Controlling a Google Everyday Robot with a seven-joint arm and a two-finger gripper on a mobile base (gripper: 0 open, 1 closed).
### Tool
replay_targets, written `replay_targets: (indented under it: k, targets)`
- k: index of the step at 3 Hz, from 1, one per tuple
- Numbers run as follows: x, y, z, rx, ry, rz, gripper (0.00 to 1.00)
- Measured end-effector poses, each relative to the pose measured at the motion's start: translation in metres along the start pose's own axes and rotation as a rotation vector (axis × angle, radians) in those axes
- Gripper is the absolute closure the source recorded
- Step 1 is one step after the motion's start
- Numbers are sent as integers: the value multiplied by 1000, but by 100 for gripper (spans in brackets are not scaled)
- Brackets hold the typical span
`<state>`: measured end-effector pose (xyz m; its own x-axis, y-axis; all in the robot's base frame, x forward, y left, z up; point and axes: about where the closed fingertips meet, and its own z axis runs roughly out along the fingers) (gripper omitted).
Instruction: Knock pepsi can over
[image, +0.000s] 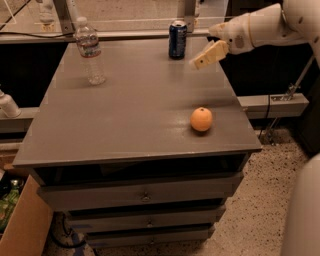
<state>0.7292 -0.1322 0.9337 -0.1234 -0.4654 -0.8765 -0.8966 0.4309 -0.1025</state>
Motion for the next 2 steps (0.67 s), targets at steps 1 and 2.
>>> replay_targets:
  k: [1, 2]
  targets:
    - [-13, -27, 37, 7, -4, -38, 0]
    - [-16, -46, 73, 28, 13, -21, 0]
